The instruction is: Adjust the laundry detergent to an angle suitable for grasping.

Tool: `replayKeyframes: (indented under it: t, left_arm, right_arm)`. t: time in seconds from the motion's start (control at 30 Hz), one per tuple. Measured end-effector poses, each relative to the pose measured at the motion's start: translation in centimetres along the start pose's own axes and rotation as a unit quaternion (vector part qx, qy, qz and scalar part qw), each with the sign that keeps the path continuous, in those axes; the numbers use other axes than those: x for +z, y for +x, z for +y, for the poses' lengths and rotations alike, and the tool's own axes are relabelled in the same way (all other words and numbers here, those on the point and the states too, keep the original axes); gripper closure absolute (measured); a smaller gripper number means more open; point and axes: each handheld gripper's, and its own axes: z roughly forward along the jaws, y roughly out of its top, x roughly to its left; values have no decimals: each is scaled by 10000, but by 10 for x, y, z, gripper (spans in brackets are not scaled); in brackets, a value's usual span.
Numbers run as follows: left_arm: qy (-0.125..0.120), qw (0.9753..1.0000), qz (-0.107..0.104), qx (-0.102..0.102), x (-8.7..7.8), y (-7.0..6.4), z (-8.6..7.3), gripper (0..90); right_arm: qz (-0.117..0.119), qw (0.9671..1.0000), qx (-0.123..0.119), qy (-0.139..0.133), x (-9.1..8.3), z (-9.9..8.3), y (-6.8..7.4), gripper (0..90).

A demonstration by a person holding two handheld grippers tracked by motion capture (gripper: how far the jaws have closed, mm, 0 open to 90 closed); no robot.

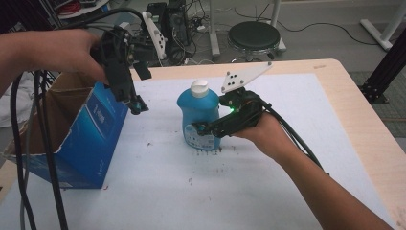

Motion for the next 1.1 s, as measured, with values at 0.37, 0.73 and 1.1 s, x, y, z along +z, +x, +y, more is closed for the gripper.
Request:
replayKeyframes:
  t: [0.37, 0.73, 1.1]
  left_arm:
    - [-14, 10000, 13, -28, 0, 0, -1, 57]
    - [-33, 10000, 15, -34, 0, 0, -2, 56]
    - [-43, 10000, 25, -6, -1, -3, -1, 57]
  right_arm:
    - [8, 9999, -99, -60, 0, 0, 1, 419]
    - [-196, 9988, -433, 86, -5, 6, 10, 456]
    - [-78, 9977, -646, 196, -40, 26, 28, 456]
